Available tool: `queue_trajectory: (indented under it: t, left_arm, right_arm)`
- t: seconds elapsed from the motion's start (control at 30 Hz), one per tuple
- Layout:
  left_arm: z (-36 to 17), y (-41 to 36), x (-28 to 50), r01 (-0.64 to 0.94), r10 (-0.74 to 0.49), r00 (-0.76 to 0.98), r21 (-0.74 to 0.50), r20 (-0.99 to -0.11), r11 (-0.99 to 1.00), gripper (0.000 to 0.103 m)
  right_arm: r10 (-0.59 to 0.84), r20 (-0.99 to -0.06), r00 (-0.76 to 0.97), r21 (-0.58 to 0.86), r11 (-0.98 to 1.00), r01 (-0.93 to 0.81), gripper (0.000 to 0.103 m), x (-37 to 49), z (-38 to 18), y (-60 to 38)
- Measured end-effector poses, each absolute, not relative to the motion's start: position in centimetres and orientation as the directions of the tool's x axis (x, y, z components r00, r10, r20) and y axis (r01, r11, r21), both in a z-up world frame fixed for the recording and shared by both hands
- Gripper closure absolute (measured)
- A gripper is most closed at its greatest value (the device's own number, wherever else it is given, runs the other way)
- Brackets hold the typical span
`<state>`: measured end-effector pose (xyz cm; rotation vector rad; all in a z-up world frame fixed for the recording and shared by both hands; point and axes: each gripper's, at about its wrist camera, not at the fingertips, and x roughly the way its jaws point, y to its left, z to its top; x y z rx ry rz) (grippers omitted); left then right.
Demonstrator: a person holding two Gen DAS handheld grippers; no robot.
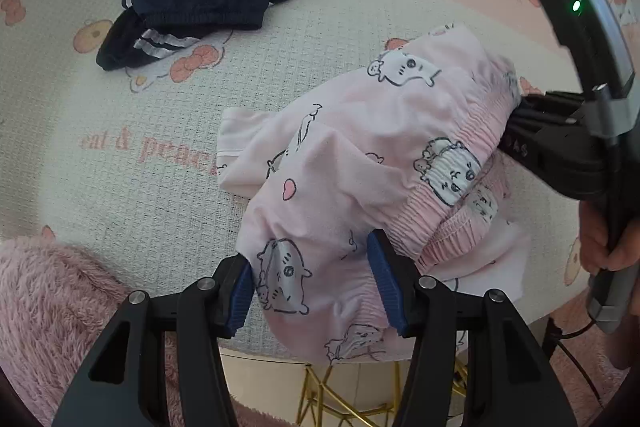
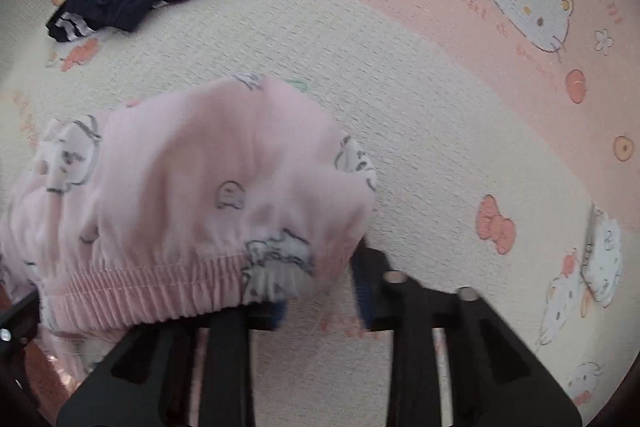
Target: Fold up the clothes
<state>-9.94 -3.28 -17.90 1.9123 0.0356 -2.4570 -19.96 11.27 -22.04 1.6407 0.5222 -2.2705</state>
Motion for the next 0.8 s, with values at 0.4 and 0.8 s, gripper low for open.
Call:
queue_trajectory:
  t: [0.4, 0.8]
  left_arm:
    - [-13.8, 2.1, -7.2, -0.215, -0.202, -0.421, 0.314, -0.884, -0.925, 0.048]
    - [-13.9, -1.8, -5.8, -0.029, 0.211, -0.266, -0.211, -0.94, -0.977, 0.047]
  right_arm:
    - [-0.138, -0.841, -0.524, -0.049, -0.944, 0.326, 0.1, -18.1, -10.9, 15.0]
    - [-0.095, -0.903, -0.42, -0.167, -0.822, 0.545, 0.06, -14.7, -16.3, 12.6]
